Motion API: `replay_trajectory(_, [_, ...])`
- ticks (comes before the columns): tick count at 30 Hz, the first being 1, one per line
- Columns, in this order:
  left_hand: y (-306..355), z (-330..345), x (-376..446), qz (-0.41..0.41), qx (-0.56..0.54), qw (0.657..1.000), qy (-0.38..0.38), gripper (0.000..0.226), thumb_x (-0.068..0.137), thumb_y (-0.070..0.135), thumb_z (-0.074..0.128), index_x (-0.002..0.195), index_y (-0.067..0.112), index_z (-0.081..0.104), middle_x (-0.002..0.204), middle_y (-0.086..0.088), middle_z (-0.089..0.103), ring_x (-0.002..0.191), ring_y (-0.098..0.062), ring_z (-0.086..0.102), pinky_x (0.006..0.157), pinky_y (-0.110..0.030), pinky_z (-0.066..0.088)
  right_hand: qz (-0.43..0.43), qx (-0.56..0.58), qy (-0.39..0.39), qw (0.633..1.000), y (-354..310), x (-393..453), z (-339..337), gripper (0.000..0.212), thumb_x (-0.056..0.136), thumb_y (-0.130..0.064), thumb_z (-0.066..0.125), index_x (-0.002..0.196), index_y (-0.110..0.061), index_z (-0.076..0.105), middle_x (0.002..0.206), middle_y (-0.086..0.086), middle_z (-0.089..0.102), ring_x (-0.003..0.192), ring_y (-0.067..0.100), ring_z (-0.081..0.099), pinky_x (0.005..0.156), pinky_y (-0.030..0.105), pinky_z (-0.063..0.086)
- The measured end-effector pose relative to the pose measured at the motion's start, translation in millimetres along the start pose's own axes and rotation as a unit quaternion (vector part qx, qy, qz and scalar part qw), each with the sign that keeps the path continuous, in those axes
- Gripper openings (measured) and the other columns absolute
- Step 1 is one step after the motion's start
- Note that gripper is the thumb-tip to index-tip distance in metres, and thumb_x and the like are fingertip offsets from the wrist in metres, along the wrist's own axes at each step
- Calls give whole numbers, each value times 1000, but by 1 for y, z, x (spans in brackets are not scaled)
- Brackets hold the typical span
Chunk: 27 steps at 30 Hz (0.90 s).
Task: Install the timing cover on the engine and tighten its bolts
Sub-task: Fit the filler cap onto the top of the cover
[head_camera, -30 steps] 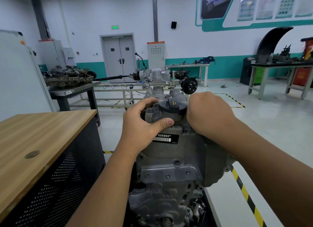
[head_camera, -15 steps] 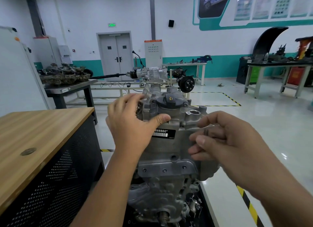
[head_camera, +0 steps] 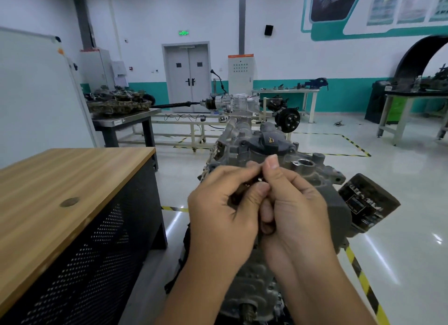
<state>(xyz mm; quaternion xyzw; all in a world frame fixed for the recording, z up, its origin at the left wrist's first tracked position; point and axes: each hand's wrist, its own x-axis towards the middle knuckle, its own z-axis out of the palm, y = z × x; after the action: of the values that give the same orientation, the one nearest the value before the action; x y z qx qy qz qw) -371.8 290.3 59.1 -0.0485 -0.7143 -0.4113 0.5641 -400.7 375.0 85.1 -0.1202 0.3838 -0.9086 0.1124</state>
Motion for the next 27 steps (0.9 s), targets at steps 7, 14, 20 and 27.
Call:
replay_trajectory(7, [-2,-20,37,-71,4,997,28,10,87,15,78,91,25,77,78,11,74,75,-2,70,68,-14,53,-295,-279,29,913,-34,16,-14,15,90,-30,75,77,-23,78,56,1,66,42,12,56,38,24,45])
replay_trajectory(14, [-9,-5,105,-124,225,950,-178,7,89,23,78,82,25,76,72,20,60,67,4,54,58,-10,35,-316,-622,-73,712,-65,94,-18,15,94,-35,65,103,-33,77,98,-15,74,95,4,61,78,23,43])
replay_trajectory(20, [-13,-4,122,-97,283,924,-237,22,84,19,82,69,29,69,69,19,59,63,4,54,55,-10,33,-255,-609,-113,743,-64,105,-37,30,102,-41,53,86,-24,72,65,-5,65,62,7,57,58,31,37])
replay_trajectory(27, [-10,-3,144,-78,294,894,-330,22,73,16,91,67,27,73,65,20,65,57,9,59,55,-7,43,-261,-614,-103,738,-63,105,-38,42,101,-41,54,81,-8,70,67,2,63,60,13,55,58,32,36])
